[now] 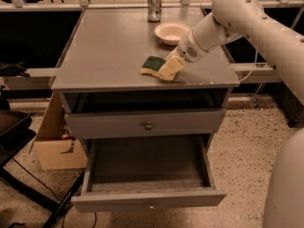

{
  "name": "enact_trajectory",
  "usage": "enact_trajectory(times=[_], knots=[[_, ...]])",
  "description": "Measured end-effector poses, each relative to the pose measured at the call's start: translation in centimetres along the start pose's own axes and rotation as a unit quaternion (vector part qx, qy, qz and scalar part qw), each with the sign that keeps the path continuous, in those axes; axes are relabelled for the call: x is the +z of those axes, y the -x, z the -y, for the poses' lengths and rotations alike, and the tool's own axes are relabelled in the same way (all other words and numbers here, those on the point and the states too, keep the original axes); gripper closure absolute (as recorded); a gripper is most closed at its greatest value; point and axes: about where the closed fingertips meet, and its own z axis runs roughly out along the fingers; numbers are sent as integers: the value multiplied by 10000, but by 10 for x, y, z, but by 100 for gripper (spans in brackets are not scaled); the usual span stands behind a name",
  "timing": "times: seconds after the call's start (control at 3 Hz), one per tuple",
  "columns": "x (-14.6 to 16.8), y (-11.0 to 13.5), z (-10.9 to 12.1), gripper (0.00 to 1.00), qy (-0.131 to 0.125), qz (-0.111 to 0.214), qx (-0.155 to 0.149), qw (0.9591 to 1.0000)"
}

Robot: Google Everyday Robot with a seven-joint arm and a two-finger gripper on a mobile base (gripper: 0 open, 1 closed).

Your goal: Place sponge into middle drawer

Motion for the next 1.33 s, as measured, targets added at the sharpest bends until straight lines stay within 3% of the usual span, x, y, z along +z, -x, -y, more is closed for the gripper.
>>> enact_trajectory(times=[0.33,0.67,1.0,1.33], knots=[[-1,0,0,100,-15,-27,-22,10000],[-38,-6,-5,100,-320,-256,-102,9991],[-116,-35,-32,100,-872,-630,-79,9942],[-156,-76,-70,100,-1040,-989,18,9897]])
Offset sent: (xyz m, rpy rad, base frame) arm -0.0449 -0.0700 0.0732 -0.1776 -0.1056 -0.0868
